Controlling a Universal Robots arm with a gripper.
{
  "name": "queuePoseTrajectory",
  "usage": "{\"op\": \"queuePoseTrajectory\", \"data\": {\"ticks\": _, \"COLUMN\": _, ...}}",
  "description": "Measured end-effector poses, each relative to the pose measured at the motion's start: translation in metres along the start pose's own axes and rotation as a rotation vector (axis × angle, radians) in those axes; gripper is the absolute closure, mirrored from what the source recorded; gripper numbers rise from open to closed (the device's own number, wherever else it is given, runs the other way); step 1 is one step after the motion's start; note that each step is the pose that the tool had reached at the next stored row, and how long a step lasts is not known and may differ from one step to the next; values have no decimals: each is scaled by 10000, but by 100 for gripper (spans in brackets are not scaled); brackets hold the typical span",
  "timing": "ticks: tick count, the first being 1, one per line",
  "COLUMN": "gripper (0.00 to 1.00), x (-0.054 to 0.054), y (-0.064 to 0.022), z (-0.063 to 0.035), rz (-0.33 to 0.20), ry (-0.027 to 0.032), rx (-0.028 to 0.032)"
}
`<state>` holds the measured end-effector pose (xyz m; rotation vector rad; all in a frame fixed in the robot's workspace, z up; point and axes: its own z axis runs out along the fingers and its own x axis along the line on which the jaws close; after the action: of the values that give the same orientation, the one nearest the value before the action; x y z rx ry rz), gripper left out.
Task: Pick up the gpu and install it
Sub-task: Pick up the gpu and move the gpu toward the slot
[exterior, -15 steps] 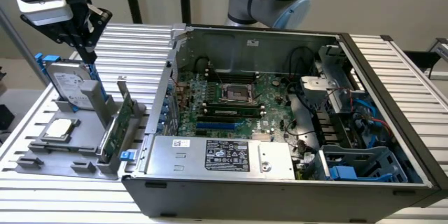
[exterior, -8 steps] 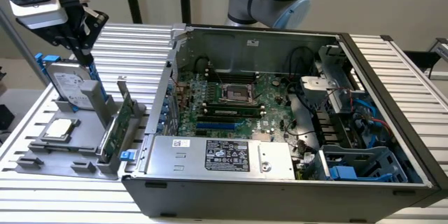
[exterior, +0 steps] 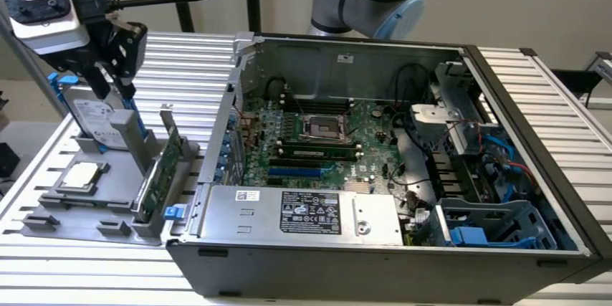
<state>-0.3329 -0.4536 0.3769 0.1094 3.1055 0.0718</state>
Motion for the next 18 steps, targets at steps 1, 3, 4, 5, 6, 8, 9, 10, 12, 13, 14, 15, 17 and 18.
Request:
{"op": "queuePoseTrajectory", "data": {"ticks": 1, "gripper": 58, "x": 0, "y": -6, "z": 18, "rz": 0, "ry": -1, "rx": -1}}
{"op": "queuePoseTrajectory", "data": {"ticks": 3, "gripper": 58, "x": 1, "y": -17, "z": 54, "rz": 0, "ry": 0, "rx": 0}}
{"op": "queuePoseTrajectory", "data": {"ticks": 4, "gripper": 52, "x": 1, "y": -23, "z": 72, "rz": 0, "ry": 0, "rx": 0}}
{"op": "queuePoseTrajectory", "data": {"ticks": 5, "gripper": 52, "x": 1, "y": -29, "z": 90, "rz": -1, "ry": 1, "rx": 0}}
{"op": "queuePoseTrajectory", "data": {"ticks": 6, "gripper": 52, "x": 1, "y": -34, "z": 108, "rz": 0, "ry": 0, "rx": 0}}
{"op": "queuePoseTrajectory", "data": {"ticks": 8, "gripper": 52, "x": 3, "y": -42, "z": 143, "rz": 1, "ry": 0, "rx": 0}}
{"op": "queuePoseTrajectory", "data": {"ticks": 9, "gripper": 52, "x": 4, "y": -44, "z": 162, "rz": 1, "ry": 0, "rx": 0}}
{"op": "queuePoseTrajectory", "data": {"ticks": 10, "gripper": 52, "x": 4, "y": -46, "z": 181, "rz": 1, "ry": -1, "rx": 0}}
{"op": "queuePoseTrajectory", "data": {"ticks": 12, "gripper": 52, "x": 5, "y": -49, "z": 216, "rz": 1, "ry": 0, "rx": 0}}
{"op": "queuePoseTrajectory", "data": {"ticks": 13, "gripper": 52, "x": 6, "y": -51, "z": 234, "rz": 0, "ry": 0, "rx": 0}}
{"op": "queuePoseTrajectory", "data": {"ticks": 14, "gripper": 52, "x": 6, "y": -53, "z": 252, "rz": 0, "ry": 0, "rx": 0}}
{"op": "queuePoseTrajectory", "data": {"ticks": 15, "gripper": 52, "x": 6, "y": -55, "z": 270, "rz": 0, "ry": 0, "rx": 0}}
{"op": "queuePoseTrajectory", "data": {"ticks": 17, "gripper": 52, "x": 7, "y": -63, "z": 307, "rz": -1, "ry": 0, "rx": 0}}
{"op": "queuePoseTrajectory", "data": {"ticks": 18, "gripper": 52, "x": 7, "y": -70, "z": 325, "rz": -1, "ry": 0, "rx": -1}}
